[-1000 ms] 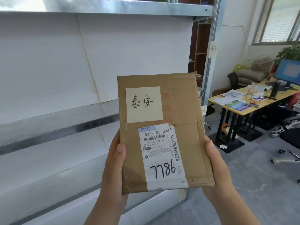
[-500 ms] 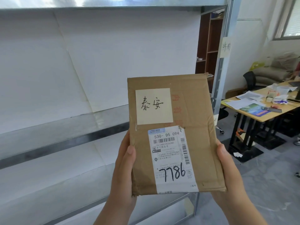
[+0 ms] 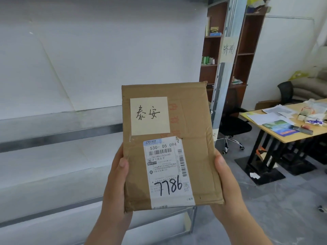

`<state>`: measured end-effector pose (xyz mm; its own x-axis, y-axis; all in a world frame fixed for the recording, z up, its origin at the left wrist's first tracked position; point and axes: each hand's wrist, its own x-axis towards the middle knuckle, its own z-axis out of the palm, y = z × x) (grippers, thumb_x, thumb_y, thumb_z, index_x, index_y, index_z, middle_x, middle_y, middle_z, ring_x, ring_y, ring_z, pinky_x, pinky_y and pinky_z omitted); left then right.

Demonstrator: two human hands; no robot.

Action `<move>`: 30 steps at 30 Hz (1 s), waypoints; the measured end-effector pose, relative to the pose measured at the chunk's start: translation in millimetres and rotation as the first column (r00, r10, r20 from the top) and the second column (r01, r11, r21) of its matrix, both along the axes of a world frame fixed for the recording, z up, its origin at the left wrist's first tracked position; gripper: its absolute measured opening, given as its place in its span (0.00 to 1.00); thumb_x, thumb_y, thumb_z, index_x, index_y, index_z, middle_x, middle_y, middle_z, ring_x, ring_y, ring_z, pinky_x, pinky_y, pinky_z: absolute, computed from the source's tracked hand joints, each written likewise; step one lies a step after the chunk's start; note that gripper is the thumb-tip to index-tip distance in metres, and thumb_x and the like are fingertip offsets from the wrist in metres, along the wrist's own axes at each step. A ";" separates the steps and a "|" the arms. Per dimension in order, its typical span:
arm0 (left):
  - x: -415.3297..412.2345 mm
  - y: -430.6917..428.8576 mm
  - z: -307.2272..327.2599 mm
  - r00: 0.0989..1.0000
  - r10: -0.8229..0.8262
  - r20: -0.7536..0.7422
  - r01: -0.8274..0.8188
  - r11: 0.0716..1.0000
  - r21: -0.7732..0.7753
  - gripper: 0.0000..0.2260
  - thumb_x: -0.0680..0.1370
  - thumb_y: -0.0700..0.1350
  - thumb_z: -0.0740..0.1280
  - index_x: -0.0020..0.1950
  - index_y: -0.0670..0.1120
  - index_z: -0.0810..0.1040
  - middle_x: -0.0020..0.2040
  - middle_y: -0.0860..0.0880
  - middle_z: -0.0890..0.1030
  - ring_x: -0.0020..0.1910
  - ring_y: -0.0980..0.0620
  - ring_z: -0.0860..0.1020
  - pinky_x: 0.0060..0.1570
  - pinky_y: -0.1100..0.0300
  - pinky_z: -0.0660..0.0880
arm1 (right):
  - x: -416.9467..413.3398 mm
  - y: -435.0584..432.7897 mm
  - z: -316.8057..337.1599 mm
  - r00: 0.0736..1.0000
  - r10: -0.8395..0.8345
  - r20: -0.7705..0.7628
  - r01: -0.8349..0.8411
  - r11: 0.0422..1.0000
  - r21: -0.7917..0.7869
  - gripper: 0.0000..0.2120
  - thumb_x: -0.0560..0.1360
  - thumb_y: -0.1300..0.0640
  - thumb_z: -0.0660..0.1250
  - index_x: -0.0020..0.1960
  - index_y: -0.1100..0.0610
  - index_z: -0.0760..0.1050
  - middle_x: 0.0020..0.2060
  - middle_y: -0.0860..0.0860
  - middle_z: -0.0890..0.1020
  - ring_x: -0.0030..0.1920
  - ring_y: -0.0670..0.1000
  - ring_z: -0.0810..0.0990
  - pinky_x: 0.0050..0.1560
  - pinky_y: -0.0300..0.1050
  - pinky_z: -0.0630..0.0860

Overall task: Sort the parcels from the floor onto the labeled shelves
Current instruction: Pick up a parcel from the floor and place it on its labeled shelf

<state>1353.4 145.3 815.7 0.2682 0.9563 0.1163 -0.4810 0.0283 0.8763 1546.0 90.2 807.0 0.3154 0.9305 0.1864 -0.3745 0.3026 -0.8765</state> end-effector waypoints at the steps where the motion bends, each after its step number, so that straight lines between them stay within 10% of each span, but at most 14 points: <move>1: 9.6 -5.5 -0.2 1.000 0.016 -0.003 -0.016 1.000 -0.004 0.39 0.56 0.71 0.81 0.65 0.60 0.84 0.63 0.49 0.87 0.58 0.49 0.87 0.44 0.56 0.85 | 10.3 -3.1 -3.0 1.000 -0.004 -0.004 0.004 1.000 -0.008 0.42 0.62 0.28 0.78 0.69 0.49 0.80 0.65 0.56 0.85 0.65 0.57 0.84 0.56 0.46 0.84; 10: 62.0 -35.5 -7.5 0.998 0.066 -0.025 -0.067 0.996 -0.060 0.51 0.52 0.72 0.82 0.72 0.56 0.78 0.62 0.49 0.87 0.57 0.50 0.87 0.42 0.57 0.85 | 70.4 -22.0 -14.1 0.998 0.061 -0.025 -0.061 0.998 -0.010 0.18 0.76 0.43 0.62 0.59 0.44 0.87 0.60 0.54 0.88 0.58 0.53 0.88 0.49 0.43 0.85; 16: 91.0 -22.1 4.7 0.992 0.114 -0.050 -0.116 0.992 -0.045 0.31 0.70 0.65 0.68 0.71 0.56 0.79 0.61 0.51 0.88 0.55 0.52 0.88 0.44 0.56 0.85 | 100.8 -11.0 2.5 0.999 0.049 -0.022 -0.050 0.998 -0.032 0.19 0.76 0.43 0.60 0.56 0.42 0.87 0.58 0.52 0.89 0.57 0.53 0.88 0.48 0.44 0.85; 21: 106.3 -10.9 22.1 0.986 0.147 -0.078 -0.148 0.989 -0.010 0.27 0.73 0.63 0.64 0.70 0.56 0.80 0.59 0.52 0.89 0.55 0.53 0.88 0.50 0.53 0.81 | 118.4 5.1 24.1 1.000 0.029 0.008 -0.029 0.996 -0.086 0.27 0.77 0.37 0.67 0.70 0.50 0.79 0.61 0.52 0.87 0.60 0.53 0.87 0.53 0.47 0.83; 30: 112.8 -14.5 17.9 0.978 0.184 -0.099 -0.190 0.981 -0.051 0.28 0.73 0.63 0.65 0.71 0.56 0.79 0.58 0.53 0.89 0.52 0.55 0.88 0.39 0.61 0.84 | 121.8 1.6 22.9 0.998 0.046 -0.037 -0.050 0.990 -0.130 0.28 0.71 0.38 0.64 0.66 0.49 0.80 0.58 0.51 0.89 0.56 0.52 0.88 0.49 0.46 0.83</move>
<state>1466.1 130.8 833.5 0.0912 0.9950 0.0404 -0.3992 -0.0007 0.9169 1667.8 91.9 829.8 0.2741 0.9603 0.0520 -0.4160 0.1672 -0.8939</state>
